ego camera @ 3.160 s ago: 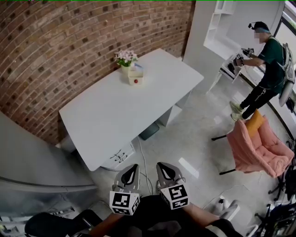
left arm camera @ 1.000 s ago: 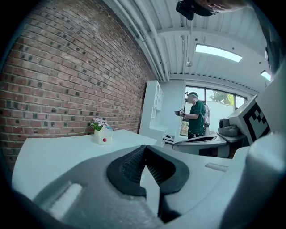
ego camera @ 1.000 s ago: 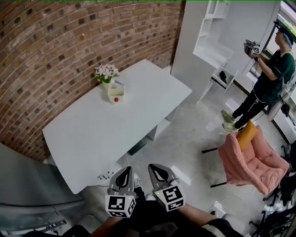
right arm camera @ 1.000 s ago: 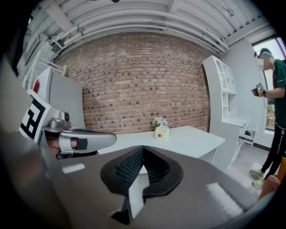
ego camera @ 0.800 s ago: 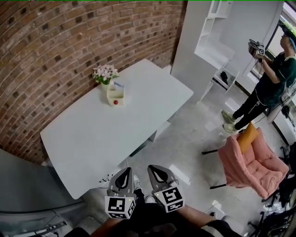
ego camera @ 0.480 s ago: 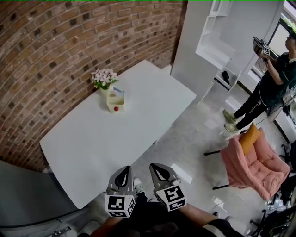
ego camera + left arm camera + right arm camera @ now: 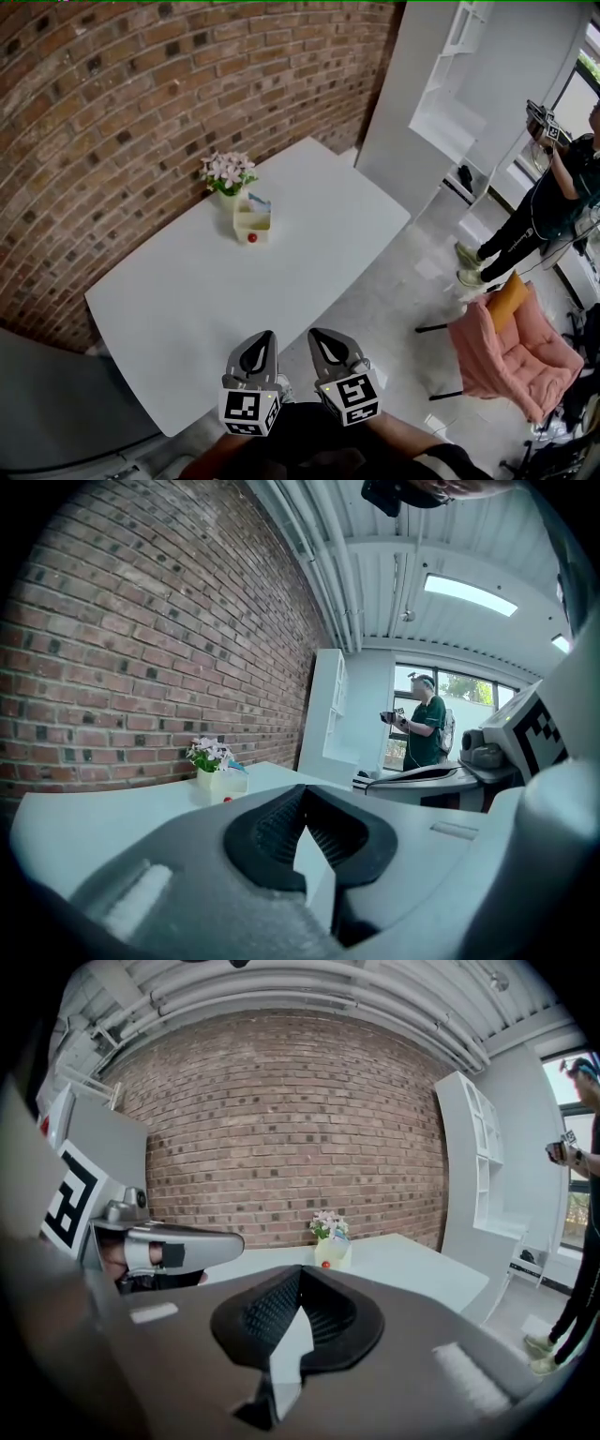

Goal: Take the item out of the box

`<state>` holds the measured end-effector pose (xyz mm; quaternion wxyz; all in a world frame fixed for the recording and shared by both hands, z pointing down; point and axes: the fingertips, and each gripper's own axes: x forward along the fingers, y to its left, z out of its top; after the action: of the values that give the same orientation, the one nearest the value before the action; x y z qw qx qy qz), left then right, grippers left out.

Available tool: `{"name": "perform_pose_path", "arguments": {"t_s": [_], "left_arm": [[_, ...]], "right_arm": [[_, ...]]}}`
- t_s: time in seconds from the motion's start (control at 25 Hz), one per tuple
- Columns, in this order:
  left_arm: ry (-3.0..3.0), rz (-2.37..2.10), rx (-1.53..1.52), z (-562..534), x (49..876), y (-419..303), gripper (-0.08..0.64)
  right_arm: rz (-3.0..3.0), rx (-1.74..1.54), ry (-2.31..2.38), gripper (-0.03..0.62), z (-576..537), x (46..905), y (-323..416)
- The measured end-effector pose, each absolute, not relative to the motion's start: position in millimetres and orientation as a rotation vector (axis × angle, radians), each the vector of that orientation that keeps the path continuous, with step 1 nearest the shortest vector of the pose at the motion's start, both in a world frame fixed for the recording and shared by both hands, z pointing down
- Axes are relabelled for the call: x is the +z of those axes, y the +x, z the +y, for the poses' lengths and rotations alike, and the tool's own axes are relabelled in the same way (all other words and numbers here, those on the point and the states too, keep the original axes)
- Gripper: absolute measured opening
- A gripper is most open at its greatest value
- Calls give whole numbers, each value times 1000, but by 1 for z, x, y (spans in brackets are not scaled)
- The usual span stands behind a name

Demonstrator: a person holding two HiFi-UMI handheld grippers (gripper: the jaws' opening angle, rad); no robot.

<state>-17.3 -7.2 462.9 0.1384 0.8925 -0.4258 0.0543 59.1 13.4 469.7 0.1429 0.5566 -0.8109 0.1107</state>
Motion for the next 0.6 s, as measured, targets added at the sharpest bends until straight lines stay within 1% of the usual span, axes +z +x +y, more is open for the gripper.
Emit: {"name": "perform_pose_path", "arguments": {"t_s": [0.6], "left_arm": [[2550, -1292, 149, -47, 468, -41, 5]], "right_arm": [[-2371, 303, 1582, 2, -35, 472, 40]]}}
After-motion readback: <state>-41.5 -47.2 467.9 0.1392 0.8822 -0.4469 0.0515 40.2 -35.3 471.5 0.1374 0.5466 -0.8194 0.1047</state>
